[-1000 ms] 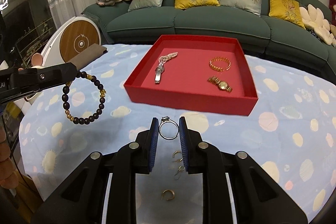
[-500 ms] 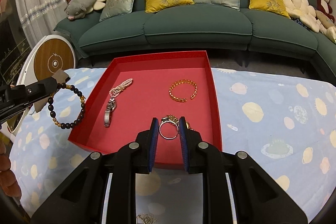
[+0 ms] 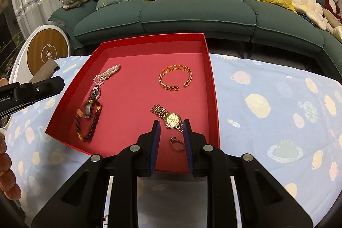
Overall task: Organize jewelry
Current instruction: 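Carry bracelet and ring into the red tray and open both tools, then withdraw both tools from the tray toward the remaining earrings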
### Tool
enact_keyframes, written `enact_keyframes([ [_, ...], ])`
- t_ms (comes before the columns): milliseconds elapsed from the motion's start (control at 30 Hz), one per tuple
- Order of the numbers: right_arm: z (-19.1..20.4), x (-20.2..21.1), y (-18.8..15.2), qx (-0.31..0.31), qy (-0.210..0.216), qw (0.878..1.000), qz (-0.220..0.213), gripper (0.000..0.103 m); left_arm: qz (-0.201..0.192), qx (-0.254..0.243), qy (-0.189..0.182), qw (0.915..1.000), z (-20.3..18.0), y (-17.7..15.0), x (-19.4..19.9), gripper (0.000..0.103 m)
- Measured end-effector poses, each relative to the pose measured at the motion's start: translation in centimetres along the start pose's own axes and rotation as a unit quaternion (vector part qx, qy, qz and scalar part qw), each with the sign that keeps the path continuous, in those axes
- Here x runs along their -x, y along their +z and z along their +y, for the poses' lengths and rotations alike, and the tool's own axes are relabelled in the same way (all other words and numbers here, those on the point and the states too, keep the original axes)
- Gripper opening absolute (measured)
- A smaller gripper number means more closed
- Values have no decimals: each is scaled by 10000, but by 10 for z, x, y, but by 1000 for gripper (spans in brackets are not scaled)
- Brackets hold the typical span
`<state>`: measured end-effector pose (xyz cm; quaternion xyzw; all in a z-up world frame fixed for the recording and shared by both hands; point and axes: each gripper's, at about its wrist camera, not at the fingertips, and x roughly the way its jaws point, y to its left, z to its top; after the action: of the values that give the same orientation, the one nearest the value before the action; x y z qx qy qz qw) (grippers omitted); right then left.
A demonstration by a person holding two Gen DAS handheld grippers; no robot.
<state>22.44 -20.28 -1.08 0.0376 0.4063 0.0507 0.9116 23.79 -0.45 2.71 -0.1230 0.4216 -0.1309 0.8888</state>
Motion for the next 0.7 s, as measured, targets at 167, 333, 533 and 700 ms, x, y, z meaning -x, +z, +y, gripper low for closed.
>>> enact_keyframes([
  [167,-3,24,1,-135,50,9997,-209,34,-156,164,140,9996,4,-3,20,30],
  [333,-4,69,-5,-278,67,9981,-539,34,-242,168,406,9987,16,-16,50,30],
  [533,9,103,-25,-201,273,9970,-699,34,-362,353,481,9976,33,-27,85,30],
  [700,19,112,-53,120,352,9979,-524,34,-307,123,590,9977,39,-47,101,30],
])
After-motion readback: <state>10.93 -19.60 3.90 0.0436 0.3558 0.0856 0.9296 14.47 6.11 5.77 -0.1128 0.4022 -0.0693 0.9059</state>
